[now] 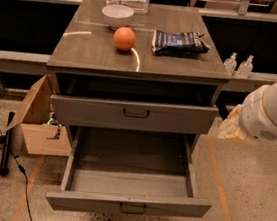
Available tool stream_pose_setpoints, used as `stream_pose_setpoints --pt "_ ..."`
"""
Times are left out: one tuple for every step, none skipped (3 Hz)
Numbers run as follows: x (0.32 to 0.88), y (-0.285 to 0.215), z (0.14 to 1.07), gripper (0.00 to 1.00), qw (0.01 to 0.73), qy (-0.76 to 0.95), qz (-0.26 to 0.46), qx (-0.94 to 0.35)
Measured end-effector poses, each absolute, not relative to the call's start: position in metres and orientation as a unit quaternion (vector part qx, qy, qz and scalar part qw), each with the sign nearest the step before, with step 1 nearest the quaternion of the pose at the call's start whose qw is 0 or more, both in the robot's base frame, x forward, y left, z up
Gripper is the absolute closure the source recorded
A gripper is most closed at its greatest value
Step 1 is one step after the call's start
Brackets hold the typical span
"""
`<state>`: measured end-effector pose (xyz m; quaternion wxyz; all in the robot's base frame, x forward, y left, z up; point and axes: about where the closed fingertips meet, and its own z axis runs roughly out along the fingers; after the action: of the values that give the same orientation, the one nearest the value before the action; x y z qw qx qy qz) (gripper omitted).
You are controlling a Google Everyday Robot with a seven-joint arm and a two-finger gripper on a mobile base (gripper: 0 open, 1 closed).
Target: Close middle drawer
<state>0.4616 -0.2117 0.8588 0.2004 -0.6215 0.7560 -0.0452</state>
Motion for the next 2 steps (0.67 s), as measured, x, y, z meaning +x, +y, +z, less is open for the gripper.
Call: stream_pose_setpoints --pt "0.463 -0.206 0.808 1.00 0.211 0.735 -0.041 -0.643" --pt "0.466 -0.190 0.741 1.00 0.213 0.702 -0.036 -0.679"
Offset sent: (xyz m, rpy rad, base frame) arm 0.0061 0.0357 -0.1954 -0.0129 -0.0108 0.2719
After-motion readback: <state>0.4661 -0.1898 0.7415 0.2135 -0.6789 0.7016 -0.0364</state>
